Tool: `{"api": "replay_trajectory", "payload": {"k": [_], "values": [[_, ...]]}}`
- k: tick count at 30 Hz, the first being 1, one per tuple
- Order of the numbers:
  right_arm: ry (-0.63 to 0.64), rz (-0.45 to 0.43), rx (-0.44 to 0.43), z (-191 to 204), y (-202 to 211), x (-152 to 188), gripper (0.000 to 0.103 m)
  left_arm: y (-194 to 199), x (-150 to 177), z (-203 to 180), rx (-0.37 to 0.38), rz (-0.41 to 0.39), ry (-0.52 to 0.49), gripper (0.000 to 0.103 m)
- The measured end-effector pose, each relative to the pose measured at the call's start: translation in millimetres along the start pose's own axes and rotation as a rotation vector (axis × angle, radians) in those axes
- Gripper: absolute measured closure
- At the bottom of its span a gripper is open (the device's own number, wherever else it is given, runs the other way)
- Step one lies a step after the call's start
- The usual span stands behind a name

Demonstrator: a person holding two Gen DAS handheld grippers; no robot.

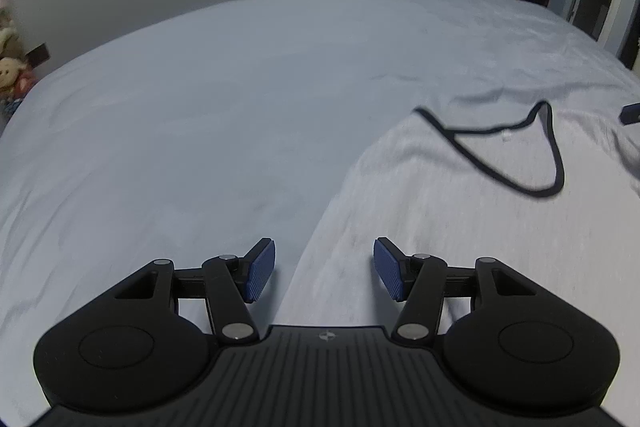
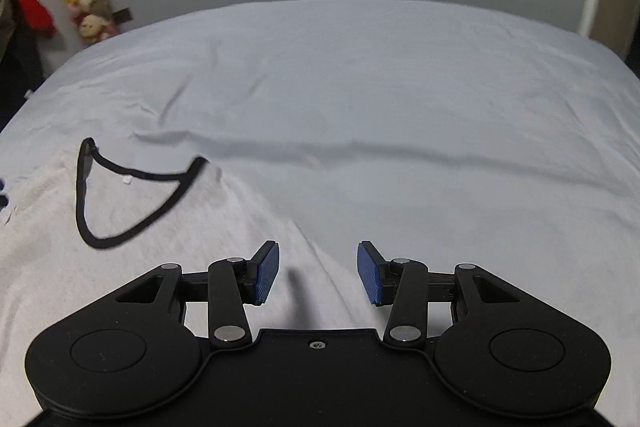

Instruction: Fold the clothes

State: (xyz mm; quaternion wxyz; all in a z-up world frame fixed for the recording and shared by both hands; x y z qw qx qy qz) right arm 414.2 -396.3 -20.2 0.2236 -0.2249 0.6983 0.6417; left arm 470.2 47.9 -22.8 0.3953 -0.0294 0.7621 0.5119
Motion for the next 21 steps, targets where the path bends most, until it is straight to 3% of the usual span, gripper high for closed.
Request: {"api": "replay_trajectory", "payload": {"k": [3, 7, 10, 12, 13, 16, 19, 21], "values": [[0.037, 0.008, -0.010, 9, -13, -6, 0.061, -13, -12, -8, 0.047, -0.032, 0.005, 0.050], [0.058, 0.064, -0.034, 22, -36, 3, 0.061, -44, -6, -15, 0.033, 0.034, -0.013, 0.050], [0.084, 0.073, -0.038, 30, -44, 13, 0.079, -50, -3, -14, 0.016, 0.023, -0.003, 0.054], [0.129, 0.037, -0.024, 34, -43, 16, 0.094, -49, -4, -11, -0.008, 0.003, -0.011, 0.071], [0.158, 0.015, 0.004, 35, -42, 16, 0.095, -48, -5, -10, -0.034, 0.000, -0.025, 0.072], [0.171, -0.026, 0.103, 29, -44, 8, 0.100, -51, -7, -9, -0.087, 0.002, -0.045, 0.072], [0.140, -0.003, 0.132, 26, -52, 8, 0.100, -55, -7, -7, -0.112, -0.004, -0.020, 0.070], [0.139, 0.010, 0.148, 26, -55, 10, 0.099, -56, -5, -7, -0.113, -0.009, -0.002, 0.062]]}}
Point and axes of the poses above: each gripper's, at about its wrist camera, not at the fingertips, and y roughly against the way its jaws point, z to its left, x to its underside, the point moved 10 cm from there along -y, roughly the way its jaws point, and after that the axes turned 12 degrees about x, right-handed, at the moved point
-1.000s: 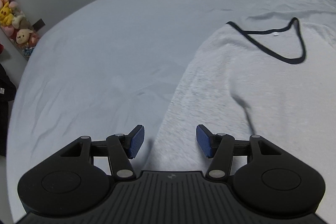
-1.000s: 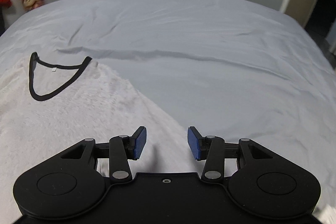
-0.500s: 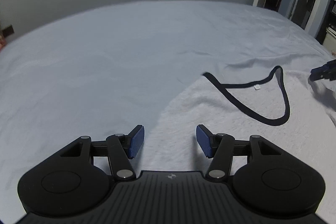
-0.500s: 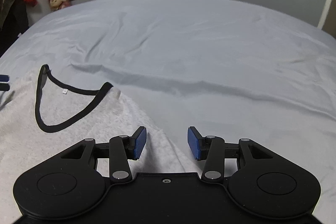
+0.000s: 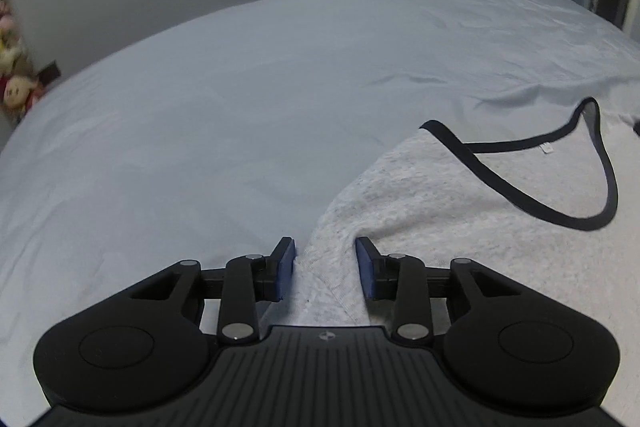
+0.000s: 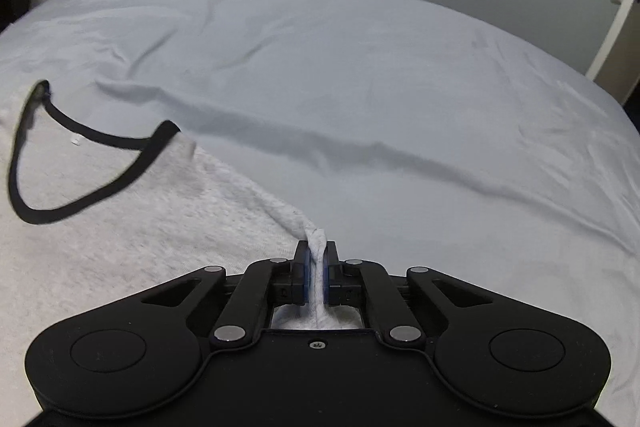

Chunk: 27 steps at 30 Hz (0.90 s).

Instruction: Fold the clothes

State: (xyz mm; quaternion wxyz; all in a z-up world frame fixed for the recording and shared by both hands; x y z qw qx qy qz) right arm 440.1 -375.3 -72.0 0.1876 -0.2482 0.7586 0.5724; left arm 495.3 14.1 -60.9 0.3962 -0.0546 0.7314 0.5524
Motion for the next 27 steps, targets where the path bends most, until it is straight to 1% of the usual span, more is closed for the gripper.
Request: {"api": "replay_trajectory", "payload": {"k": [1, 2, 3, 5, 7, 10, 12, 14, 15, 17, 18, 20, 21, 23, 24, 25, 27], "values": [[-0.006, 0.005, 0.009, -1, 0, 0, 0.098, 1, 0, 1, -0.006, -0.002, 0.006, 0.058], [-0.016, 0.009, 0.015, -4, 0, -1, 0.090, 4, 0, 2, -0.018, 0.000, 0.016, 0.051], [-0.044, 0.015, 0.012, -8, 2, -2, 0.075, 7, 0, 3, -0.027, 0.005, 0.027, 0.050], [-0.124, 0.029, 0.001, -19, 8, -6, 0.057, 17, -3, 1, -0.035, 0.016, 0.044, 0.050], [-0.199, 0.041, -0.016, -29, 16, -10, 0.057, 31, -7, -2, -0.049, 0.007, 0.045, 0.050], [-0.247, 0.051, -0.021, -38, 36, -16, 0.057, 56, -15, -9, -0.045, -0.024, 0.044, 0.050], [-0.272, 0.054, -0.012, -41, 57, -21, 0.055, 86, -24, -27, -0.027, -0.051, 0.046, 0.050], [-0.288, 0.070, -0.018, -40, 78, -25, 0.054, 110, -28, -44, -0.019, -0.056, 0.043, 0.049], [-0.288, 0.078, -0.024, -38, 87, -26, 0.053, 121, -28, -53, -0.016, -0.054, 0.038, 0.046], [-0.274, 0.075, -0.036, -32, 107, -29, 0.052, 147, -23, -80, -0.022, -0.037, 0.010, 0.041], [-0.264, 0.070, -0.041, -28, 122, -30, 0.049, 155, -21, -88, -0.026, -0.036, 0.004, 0.038], [-0.253, 0.065, -0.065, -19, 151, -28, 0.043, 183, -10, -117, -0.022, -0.038, -0.008, 0.036], [-0.250, 0.066, -0.078, -14, 165, -25, 0.042, 189, -7, -125, -0.021, -0.041, -0.005, 0.034], [-0.236, 0.063, -0.098, -2, 199, -15, 0.041, 211, 7, -147, -0.023, -0.045, 0.014, 0.031], [-0.220, 0.057, -0.095, 3, 215, -10, 0.040, 222, 13, -157, -0.023, -0.048, 0.028, 0.028], [-0.208, 0.052, -0.088, 7, 228, -5, 0.039, 229, 18, -164, -0.020, -0.054, 0.045, 0.028], [-0.198, 0.045, -0.076, 14, 253, 8, 0.030, 244, 29, -179, -0.015, -0.065, 0.078, 0.026]]}}
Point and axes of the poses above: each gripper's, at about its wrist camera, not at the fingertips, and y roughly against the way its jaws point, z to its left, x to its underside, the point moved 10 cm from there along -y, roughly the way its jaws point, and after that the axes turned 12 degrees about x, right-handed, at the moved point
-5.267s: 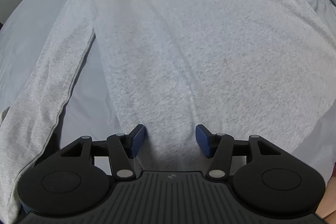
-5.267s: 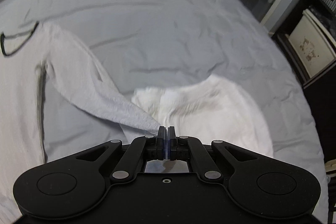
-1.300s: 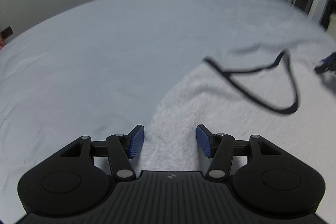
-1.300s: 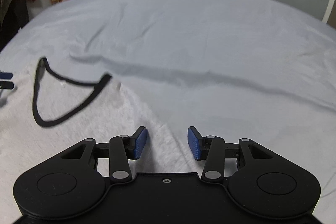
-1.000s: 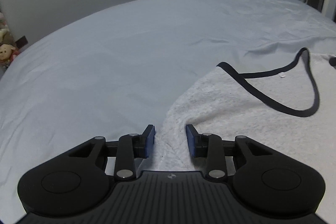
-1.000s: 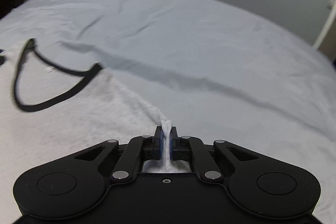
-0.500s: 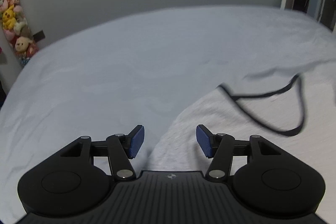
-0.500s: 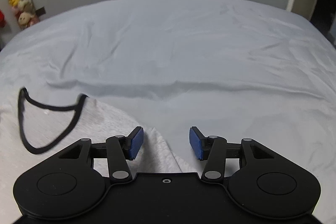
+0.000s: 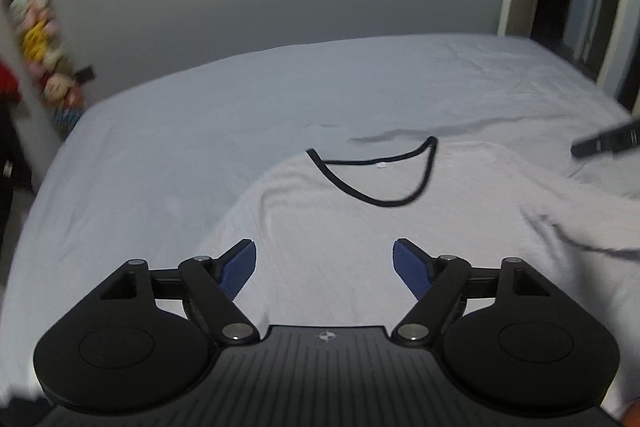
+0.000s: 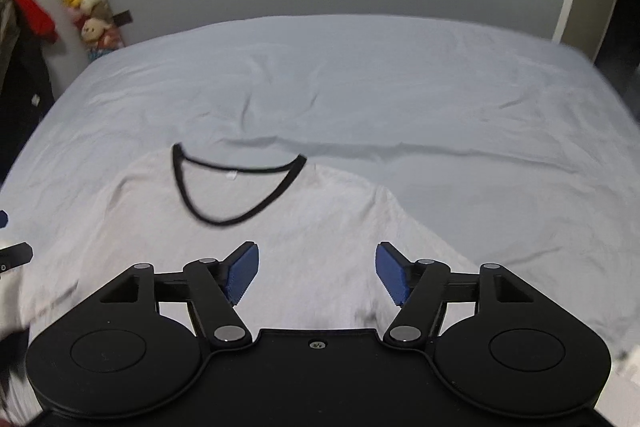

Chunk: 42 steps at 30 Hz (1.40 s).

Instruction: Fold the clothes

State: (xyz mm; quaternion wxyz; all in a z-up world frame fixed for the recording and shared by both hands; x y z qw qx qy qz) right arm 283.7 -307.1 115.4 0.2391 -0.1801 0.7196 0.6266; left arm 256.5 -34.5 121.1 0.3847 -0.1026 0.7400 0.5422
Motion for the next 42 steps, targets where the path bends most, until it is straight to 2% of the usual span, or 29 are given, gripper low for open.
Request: {"api": "replay_trajectory", "payload": {"k": [2, 5, 7, 9, 15, 20, 24, 30, 37, 42], "values": [[-0.013, -0.001, -0.005, 6, 27, 21, 0.023, 15, 12, -13, -0.004, -0.014, 0.025, 0.021], [-0.044, 0.005, -0.046, 19, 61, 61, 0.011, 34, 32, -28, 0.010, -0.035, 0.101, 0.020], [-0.046, -0.002, -0.067, 27, 76, 83, 0.010, 43, 42, -36, 0.033, -0.047, 0.134, 0.015], [-0.048, 0.000, -0.074, 34, 87, 102, 0.010, 51, 57, -47, 0.043, -0.062, 0.132, 0.001], [-0.094, 0.060, -0.096, 56, 99, 175, 0.009, 61, 88, -69, 0.043, -0.074, 0.095, 0.000], [-0.083, 0.053, -0.044, 65, 102, 211, 0.009, 68, 115, -74, 0.032, -0.087, 0.132, 0.000], [-0.098, 0.037, -0.067, 77, 105, 223, 0.009, 65, 134, -76, 0.030, -0.084, 0.164, 0.000], [-0.062, 0.000, -0.028, 96, 108, 236, 0.009, 69, 156, -78, -0.020, -0.094, 0.178, 0.001], [0.028, -0.004, -0.054, 121, 113, 252, 0.009, 72, 167, -68, -0.029, -0.090, 0.264, 0.002], [-0.001, 0.005, -0.071, 121, 114, 258, 0.009, 75, 174, -62, -0.042, -0.103, 0.286, 0.002]]}}
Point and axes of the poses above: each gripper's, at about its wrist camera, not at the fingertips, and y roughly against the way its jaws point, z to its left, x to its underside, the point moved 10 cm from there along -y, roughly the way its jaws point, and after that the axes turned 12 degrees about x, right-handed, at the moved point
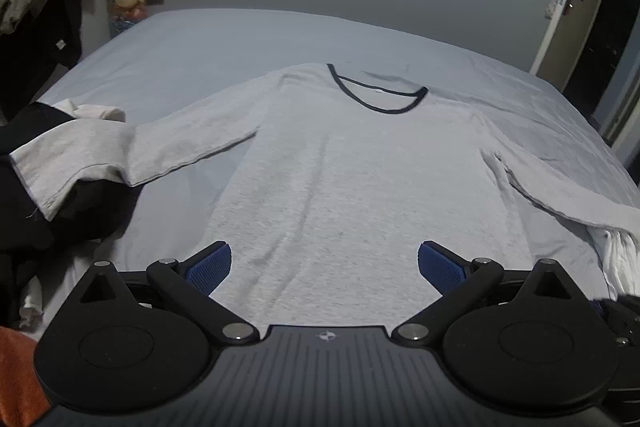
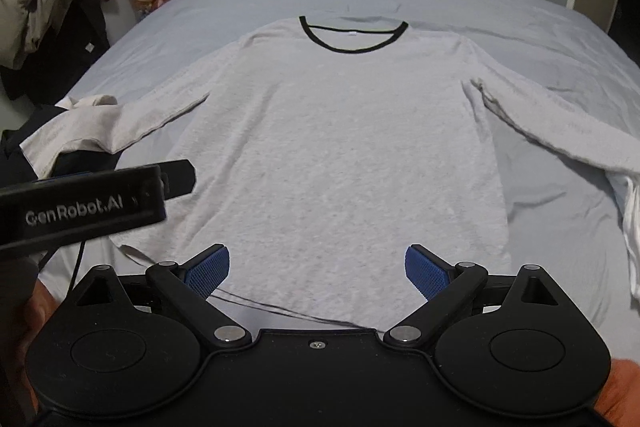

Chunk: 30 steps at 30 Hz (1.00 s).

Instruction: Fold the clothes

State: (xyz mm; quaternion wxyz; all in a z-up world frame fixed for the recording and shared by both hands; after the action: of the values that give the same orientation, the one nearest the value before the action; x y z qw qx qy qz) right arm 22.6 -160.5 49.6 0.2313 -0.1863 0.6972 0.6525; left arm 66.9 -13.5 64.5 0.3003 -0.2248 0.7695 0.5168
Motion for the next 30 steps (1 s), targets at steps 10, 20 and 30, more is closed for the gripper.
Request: {"api": "replay_trajectory", "payload": {"k": [10, 20, 30], "values": [[-0.093, -0.014, 0.004, -17, 4, 1, 0.009, -4, 11, -8, 0.028, 0.015, 0.017, 0.002], [-0.075, -0.002, -0.008, -10, 4, 6, 0.009, -3, 15, -14, -0.008, 0.012, -0.027, 0.002], [-0.066, 0.000, -0.009, -8, 5, 9, 0.009, -7, 15, -15, -0.010, 0.020, -0.024, 0.002]]}}
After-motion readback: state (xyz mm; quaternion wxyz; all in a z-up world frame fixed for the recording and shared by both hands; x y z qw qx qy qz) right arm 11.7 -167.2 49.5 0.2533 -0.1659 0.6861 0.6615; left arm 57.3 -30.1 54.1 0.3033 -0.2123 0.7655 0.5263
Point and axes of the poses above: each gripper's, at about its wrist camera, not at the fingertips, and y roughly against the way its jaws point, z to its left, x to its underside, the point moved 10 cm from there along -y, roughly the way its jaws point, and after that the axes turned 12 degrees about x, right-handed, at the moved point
